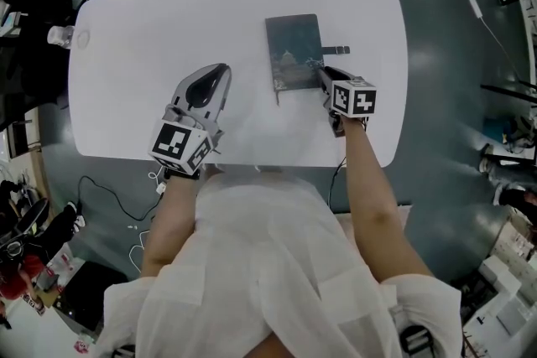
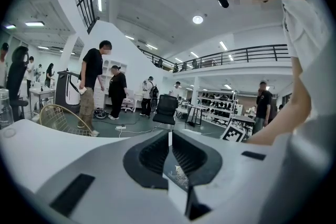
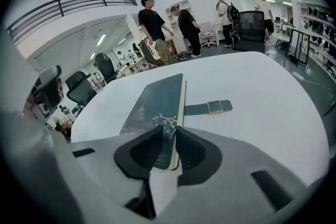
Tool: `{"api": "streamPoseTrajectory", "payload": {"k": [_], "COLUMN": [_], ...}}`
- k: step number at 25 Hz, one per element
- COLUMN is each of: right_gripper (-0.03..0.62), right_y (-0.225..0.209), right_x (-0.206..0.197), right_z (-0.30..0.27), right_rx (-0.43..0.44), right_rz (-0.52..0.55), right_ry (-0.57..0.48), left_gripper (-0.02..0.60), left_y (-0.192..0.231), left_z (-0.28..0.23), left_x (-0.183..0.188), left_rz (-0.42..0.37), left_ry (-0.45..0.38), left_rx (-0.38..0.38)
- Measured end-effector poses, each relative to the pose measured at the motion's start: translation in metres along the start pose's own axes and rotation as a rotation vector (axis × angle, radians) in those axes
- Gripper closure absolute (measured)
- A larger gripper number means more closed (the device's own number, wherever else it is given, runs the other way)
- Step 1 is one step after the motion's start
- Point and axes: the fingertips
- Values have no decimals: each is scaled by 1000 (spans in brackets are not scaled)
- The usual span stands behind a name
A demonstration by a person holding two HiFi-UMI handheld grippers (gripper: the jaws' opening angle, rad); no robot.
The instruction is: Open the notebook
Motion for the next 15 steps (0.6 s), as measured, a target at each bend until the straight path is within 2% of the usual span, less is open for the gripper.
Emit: {"api": "streamPoseTrajectory", "payload": {"k": [15], "right_gripper": [517], "right_y": [45], "right_x": [39], "right_z": [42], "right_rx": [-75], "right_rz": [155], "right_ry": [-124], "left_gripper": [563], "left_y": [18], "left_z": [24], "left_x": [20], "left_rz": [3], "left_ry": [-57], "left_rx": [4]}}
Point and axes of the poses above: the fingertips, and each gripper's own axes: z backward along the fingers, y to its left, x out of its top, and after that the axes turned 3 degrees about z, right-handed
